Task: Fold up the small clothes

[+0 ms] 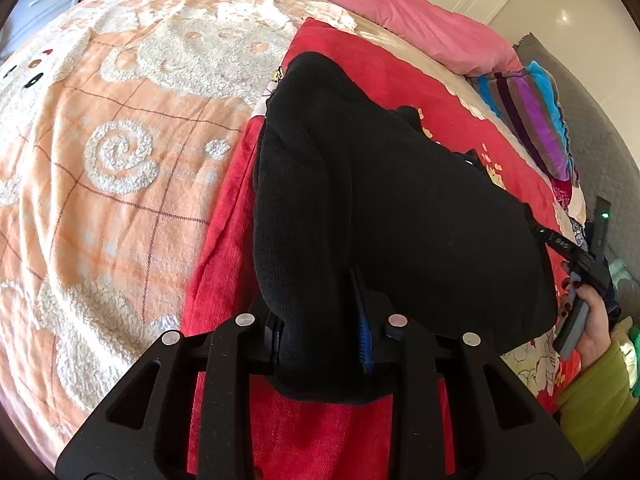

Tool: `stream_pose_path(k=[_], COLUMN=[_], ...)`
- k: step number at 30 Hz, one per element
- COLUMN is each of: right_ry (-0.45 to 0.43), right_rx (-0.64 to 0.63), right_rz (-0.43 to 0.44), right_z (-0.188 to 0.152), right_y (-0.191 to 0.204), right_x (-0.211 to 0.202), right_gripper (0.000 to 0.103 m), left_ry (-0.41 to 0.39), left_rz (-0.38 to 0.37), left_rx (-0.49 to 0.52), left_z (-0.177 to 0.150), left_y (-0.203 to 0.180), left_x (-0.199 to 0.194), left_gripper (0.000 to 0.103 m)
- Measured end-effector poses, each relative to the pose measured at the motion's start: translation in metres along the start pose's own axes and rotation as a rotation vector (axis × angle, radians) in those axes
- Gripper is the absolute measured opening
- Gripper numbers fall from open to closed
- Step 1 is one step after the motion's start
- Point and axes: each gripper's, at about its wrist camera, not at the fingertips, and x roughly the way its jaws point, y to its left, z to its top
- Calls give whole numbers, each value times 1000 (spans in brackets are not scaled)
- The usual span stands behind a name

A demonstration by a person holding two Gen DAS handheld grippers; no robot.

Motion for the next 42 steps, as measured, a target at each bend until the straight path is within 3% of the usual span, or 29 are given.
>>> stream_pose_path(k=[1,6,12,17,26,33,39,42], right_ry=[-19,-94,-86,-56,4,88,112,131], right_rx=[14,22,60,65,19,18,36,27], right_rz=[12,35,85,104,131,116,140,147], right_z=[-2,-12,-34,-47,-66,-84,-89,-92], right_y=[-3,-9,-16,-14,5,3,2,4], right_x=[-11,-54,-78,-87,-87,-72,-70,-68], right_gripper=[33,47,53,53,53,53,53,37], left_ry=[-1,-15,-56,-78,-113,-118,-59,-20], left_rz=[0,2,20,30,52,121,172,176], left_rx=[1,8,29,46,82,121,125,122], left_z=[0,2,7,10,13,6,-6,-12], left_y=[0,-3,-11,-16,-28,-32,-21,-15], left_x=[0,-3,-13,-20,-34,-41,-28,-21], left_gripper=[19,19,20,20,36,46,44,32])
